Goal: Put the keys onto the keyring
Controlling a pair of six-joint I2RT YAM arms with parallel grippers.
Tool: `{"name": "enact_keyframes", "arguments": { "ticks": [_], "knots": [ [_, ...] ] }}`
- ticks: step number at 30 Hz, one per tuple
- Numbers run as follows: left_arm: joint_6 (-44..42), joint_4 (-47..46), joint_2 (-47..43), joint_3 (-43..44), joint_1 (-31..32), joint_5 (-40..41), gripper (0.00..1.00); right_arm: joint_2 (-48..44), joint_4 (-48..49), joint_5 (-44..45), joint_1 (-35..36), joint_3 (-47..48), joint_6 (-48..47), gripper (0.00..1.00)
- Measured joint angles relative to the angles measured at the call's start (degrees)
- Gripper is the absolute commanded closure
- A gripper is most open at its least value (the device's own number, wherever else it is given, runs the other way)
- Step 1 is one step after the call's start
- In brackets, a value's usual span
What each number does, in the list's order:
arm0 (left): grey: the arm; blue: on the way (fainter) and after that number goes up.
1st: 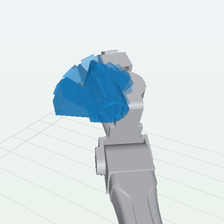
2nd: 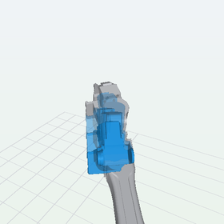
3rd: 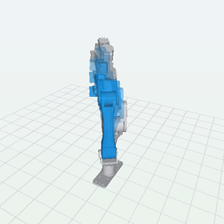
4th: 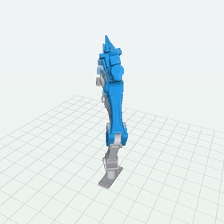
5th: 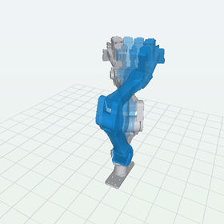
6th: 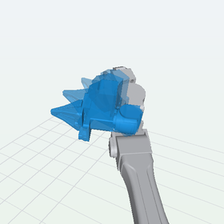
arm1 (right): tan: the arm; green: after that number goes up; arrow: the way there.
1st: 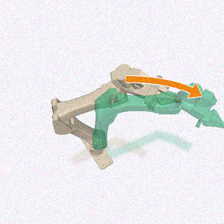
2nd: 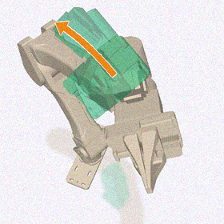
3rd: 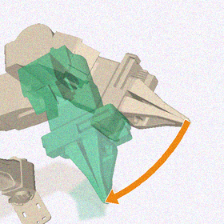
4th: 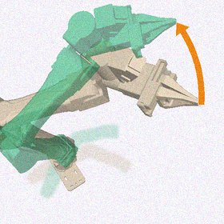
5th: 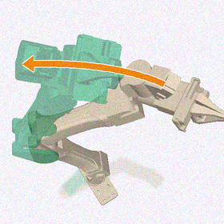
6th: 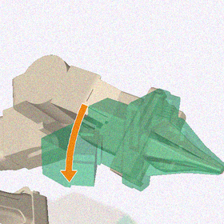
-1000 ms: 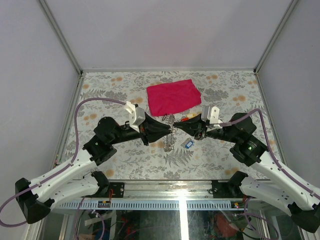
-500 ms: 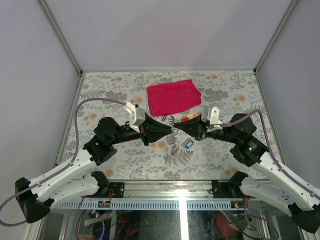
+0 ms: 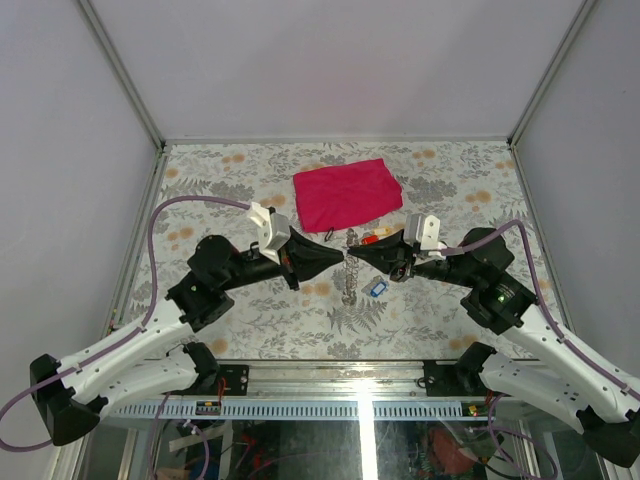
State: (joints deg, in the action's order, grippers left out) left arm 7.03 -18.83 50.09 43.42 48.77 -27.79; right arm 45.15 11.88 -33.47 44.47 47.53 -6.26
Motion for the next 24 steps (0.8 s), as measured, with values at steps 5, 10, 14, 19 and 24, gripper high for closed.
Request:
{"name": "enact_keyframes", "arguments": {
  "ticks": [5,10,14,19,24],
  "knots": [
    [-0.4,0.0,-0.7,0.0,0.3,1.3,1.00,-0.2,0.1,0.0,0.0,0.0,0.0,0.90],
    [-1.4,-0.2,-2.5,-0.9,0.3,1.7,1.00,-1.2,0.0,0.5,0.0,-0.1,0.6,0.70],
    [-2.0,-0.4,-3.4,-1.2,0.3,1.7,1.00,-3.5,-0.1,2.0,0.1,-0.2,0.6,0.65],
    [-2.7,-0.7,-3.8,-1.7,0.3,1.1,1.00,-5.5,-0.9,2.9,0.1,-0.2,0.5,0.68],
    [-3.3,-0.5,-3.8,-1.7,0.3,-0.3,1.00,-5.4,-3.7,1.9,0.1,0.1,0.0,0.73]
  ]
}}
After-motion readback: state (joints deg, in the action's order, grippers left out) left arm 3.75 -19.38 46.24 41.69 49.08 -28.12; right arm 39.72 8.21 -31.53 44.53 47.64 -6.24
